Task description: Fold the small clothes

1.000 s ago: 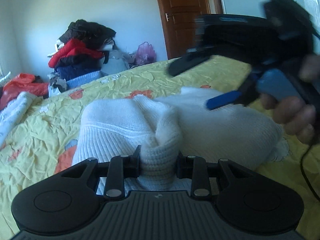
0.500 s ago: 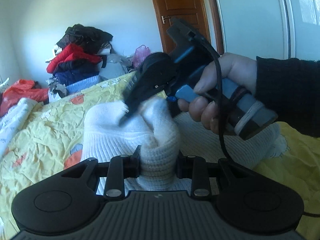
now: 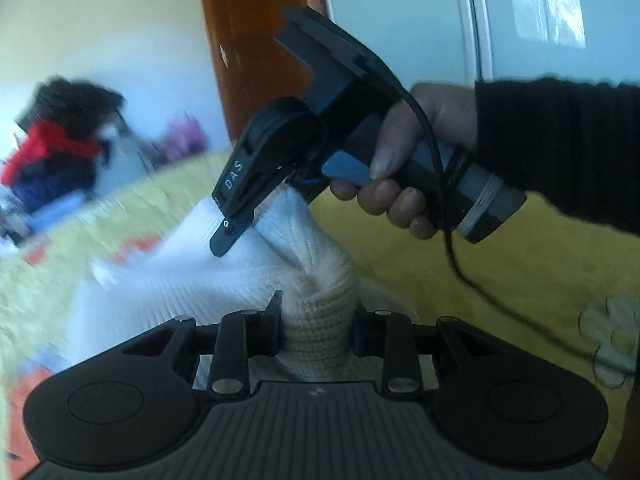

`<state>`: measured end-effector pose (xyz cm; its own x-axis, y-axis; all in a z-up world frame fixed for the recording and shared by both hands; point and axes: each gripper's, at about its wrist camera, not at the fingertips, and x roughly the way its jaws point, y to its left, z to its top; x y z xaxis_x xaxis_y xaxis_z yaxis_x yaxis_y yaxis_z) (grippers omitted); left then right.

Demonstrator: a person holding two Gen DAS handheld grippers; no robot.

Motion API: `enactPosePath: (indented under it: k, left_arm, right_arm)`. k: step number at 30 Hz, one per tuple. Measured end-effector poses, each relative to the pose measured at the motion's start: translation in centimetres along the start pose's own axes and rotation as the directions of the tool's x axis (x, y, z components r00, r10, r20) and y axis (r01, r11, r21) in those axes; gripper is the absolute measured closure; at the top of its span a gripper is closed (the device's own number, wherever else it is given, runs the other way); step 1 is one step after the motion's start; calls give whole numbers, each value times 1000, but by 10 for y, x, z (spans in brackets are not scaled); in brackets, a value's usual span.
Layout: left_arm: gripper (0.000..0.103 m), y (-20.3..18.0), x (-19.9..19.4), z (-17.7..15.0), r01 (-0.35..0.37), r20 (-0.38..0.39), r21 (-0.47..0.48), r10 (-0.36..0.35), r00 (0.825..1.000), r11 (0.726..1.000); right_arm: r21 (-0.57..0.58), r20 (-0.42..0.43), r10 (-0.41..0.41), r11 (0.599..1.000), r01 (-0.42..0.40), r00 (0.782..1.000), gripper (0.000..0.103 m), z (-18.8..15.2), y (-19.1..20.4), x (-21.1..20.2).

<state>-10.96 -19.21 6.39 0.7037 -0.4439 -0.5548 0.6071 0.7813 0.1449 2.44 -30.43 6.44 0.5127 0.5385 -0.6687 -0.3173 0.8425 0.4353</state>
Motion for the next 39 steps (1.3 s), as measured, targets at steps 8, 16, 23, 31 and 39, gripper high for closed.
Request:
enactPosePath:
  k: [8,16,23,31,39]
  left_arm:
    - [27,17,-48,-10,129,141,2,-128,982,992]
    - [9,123,-96,-45,-35,145,-283,79,986,958]
    - [9,172,-49,-70,20,8,-582,-18,1000,813]
    - [9,114,-30,-51,-20,-11,-323,18,1000,946]
    - [8,153,-56,-53,24,92,-459,20,996,888]
  right_arm:
    - [279,218,33,956,-94,975,39,-34,-44,-21]
    - [247,308,49,960,-130,950,32,-22,-28,-61]
    - [75,97,-6,997,-2,995,63,-26,11,7]
    - [136,166,-11,991,-12,986,89,-31,-13,-33]
    - [289,281,-10,954,-74,960,16,-50,-36,-52]
